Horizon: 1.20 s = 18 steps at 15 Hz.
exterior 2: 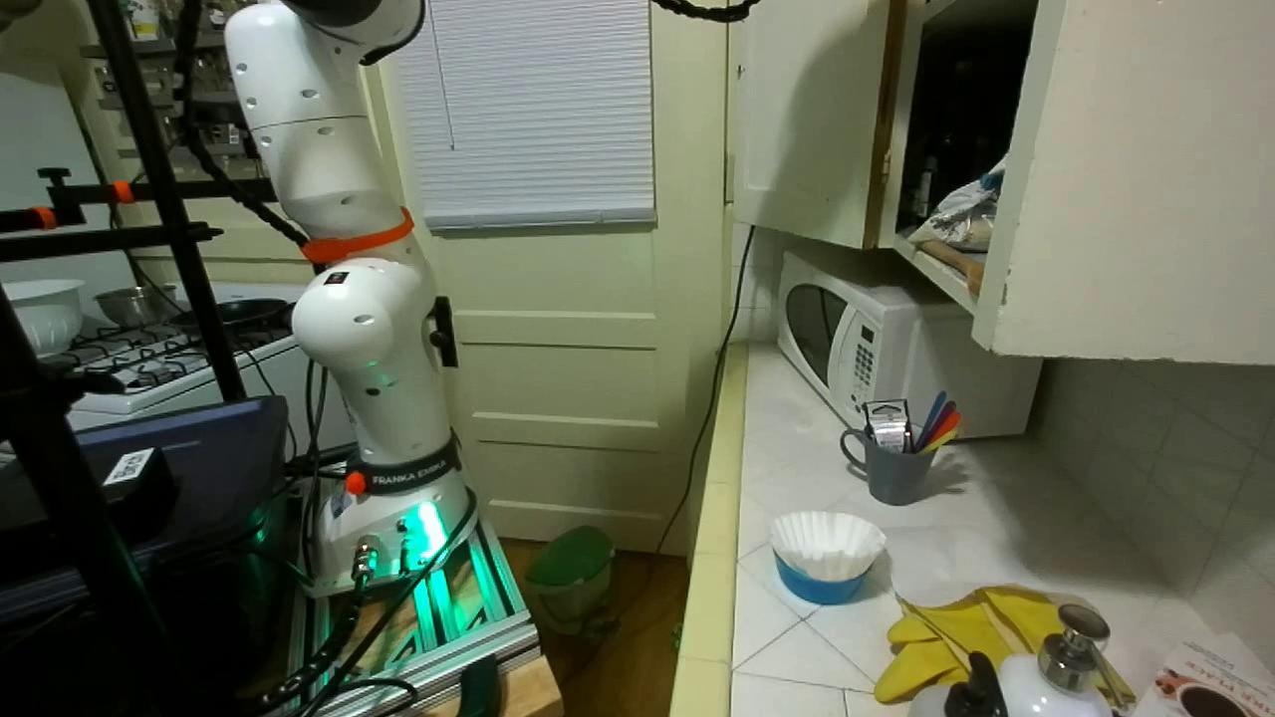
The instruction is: Remove the green sachet from the top cabinet
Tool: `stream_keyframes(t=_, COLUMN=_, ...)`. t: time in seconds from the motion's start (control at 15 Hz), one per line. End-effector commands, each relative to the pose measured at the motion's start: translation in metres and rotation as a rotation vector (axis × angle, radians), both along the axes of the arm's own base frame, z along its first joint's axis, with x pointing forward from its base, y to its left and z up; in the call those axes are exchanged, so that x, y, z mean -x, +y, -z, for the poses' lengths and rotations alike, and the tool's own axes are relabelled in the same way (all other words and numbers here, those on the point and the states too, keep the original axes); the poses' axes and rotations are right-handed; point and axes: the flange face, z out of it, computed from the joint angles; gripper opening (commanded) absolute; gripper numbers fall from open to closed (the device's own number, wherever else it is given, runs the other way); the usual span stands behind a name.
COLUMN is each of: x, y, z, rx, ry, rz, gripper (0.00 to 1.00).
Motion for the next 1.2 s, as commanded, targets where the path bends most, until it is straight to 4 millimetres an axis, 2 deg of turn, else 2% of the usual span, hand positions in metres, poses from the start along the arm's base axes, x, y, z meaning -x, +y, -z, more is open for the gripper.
stream_keyframes(t=0.0, x=0.013, y=0.008, z=-0.005, rx=0.008, ry=-0.010, rz=-0.013, gripper=0.01)
stream_keyframes(t=0.2, x=0.024, y=0.013, z=-0.011, rx=-0.004, ry=-0.034, rz=-0.002, gripper=0.01)
stream_keyframes(t=0.27, x=0.009, y=0.008, z=-0.011, rx=0.001, ry=-0.019, rz=-0.012, gripper=0.01)
stream_keyframes(t=0.33, x=0.011, y=0.009, z=-0.014, rx=0.002, ry=-0.023, rz=-0.012, gripper=0.03)
stream_keyframes(t=1.13, x=0.007, y=0.007, z=-0.010, rx=0.000, ry=-0.017, rz=-0.012, gripper=0.03)
